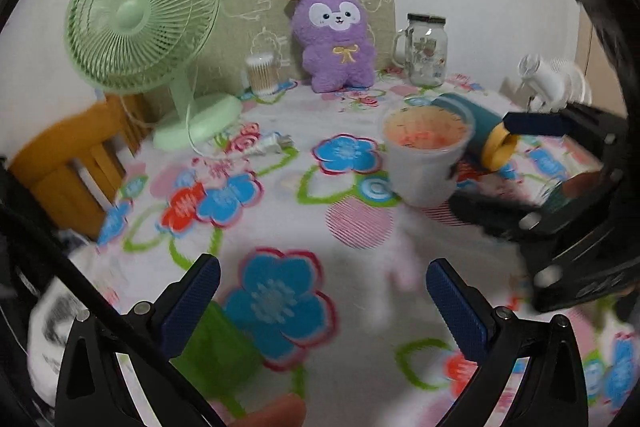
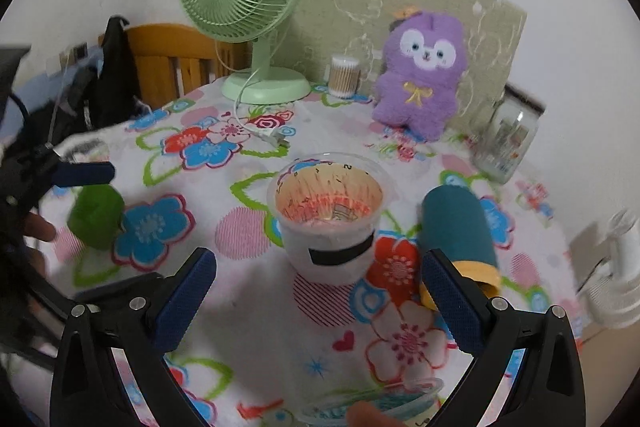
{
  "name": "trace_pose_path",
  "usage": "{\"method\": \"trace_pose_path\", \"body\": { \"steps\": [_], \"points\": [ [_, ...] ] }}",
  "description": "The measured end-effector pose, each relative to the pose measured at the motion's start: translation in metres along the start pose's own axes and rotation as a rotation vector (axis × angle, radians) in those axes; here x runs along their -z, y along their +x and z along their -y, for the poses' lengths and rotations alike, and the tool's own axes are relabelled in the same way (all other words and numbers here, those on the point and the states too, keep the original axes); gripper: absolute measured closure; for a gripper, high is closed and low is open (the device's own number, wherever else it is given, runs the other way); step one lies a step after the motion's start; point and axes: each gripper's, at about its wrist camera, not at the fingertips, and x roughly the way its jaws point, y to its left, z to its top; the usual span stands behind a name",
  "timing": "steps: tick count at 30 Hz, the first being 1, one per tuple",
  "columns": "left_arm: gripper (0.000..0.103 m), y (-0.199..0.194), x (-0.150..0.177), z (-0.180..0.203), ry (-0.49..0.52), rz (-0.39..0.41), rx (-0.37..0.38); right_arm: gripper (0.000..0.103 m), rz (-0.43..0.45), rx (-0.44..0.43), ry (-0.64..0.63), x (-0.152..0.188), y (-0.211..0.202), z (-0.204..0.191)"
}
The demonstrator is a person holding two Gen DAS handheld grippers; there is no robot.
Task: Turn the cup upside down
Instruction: 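Move the right gripper toward the white-wrapped clear cup, then close the right gripper around the white-wrapped cup's body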
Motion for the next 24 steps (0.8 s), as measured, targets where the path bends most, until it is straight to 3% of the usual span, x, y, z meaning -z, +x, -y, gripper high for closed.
{"method": "trace_pose_path", "body": {
  "steps": [6,12,22,24],
  "points": [
    [0.000,0.022,-0.011,-0.011,0.054,-0.009,-0.001,0.000,-0.029,0.028,0.069,-0.011,0.020,0.019],
    [0.000,0.040,-0.017,-0.007,0.096,-0.020,0.017,0.000,-0.028,0.082,-0.028,-0.012,0.030,0.016],
    [0.000,0.054,-0.021,0.002,0.125,-0.031,0.027,0.001,-0.071,0.090,-0.102,-0.023,0.049,0.008],
    [0.000,0.053,-0.022,0.000,0.121,-0.028,0.027,0.010,-0.072,0.085,-0.098,-0.024,0.049,0.008]
  ]
}}
